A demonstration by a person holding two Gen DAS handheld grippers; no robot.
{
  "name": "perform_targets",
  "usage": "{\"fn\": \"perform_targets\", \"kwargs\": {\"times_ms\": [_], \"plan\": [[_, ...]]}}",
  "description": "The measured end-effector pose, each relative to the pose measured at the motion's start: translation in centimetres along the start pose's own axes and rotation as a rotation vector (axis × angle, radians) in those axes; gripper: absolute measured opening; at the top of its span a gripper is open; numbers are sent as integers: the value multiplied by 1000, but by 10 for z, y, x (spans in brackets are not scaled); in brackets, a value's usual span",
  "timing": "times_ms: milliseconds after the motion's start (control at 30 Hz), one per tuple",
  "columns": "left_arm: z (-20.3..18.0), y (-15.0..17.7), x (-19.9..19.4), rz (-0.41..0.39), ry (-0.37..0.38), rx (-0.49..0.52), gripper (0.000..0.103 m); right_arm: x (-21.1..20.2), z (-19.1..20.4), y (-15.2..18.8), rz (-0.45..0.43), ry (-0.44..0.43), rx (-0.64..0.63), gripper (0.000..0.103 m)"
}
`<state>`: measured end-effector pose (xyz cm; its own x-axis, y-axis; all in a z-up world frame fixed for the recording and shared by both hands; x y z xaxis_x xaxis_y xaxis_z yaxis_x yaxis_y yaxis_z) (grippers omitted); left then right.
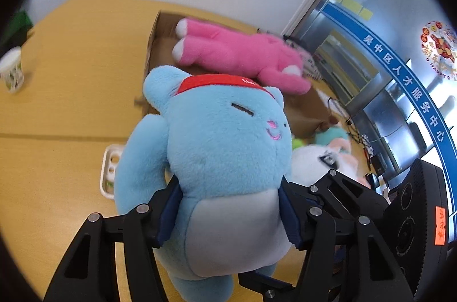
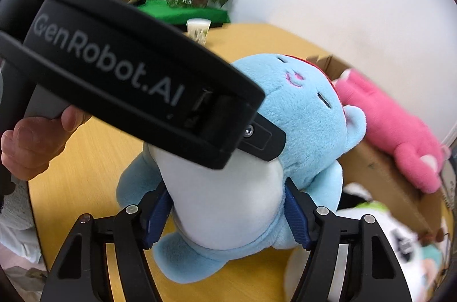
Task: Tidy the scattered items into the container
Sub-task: 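Lift the light-blue bear with the left gripper and carry it over the box, then lower the light-blue bear beside the pink bear and open the left gripper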
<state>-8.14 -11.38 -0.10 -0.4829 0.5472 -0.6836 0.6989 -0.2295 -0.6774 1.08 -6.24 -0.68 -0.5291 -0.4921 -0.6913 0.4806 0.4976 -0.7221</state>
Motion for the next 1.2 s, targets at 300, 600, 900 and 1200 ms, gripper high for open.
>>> {"fn": "perform_targets", "kwargs": {"times_ms": [300,600,900,1200], "plan": [[-41,-113,-21,-113,6,206,60,-68,-55,-67,-164,104,-28,75],[-41,-199,-20,-183,2,278,60,-98,-123,-139,-216,159,-58,75],[9,-214,39,-85,-35,226,60,-41,-157,-156,-202,72,-28,75],[88,-179,134,59,51,82,61,68,-173,-121,-40,35,32,75]]}}
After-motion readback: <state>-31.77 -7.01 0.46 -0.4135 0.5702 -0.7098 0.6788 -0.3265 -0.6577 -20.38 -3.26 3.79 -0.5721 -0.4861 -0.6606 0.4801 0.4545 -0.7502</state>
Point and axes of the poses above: each gripper's, at about its wrist camera, not at the fingertips, and x roughly the way its jaws point, z to its left, y to its underside, the point moved 2 cm from there along x, roughly the way its jaws point, and after that the axes turned 12 degrees about x, right-handed, at the moved point
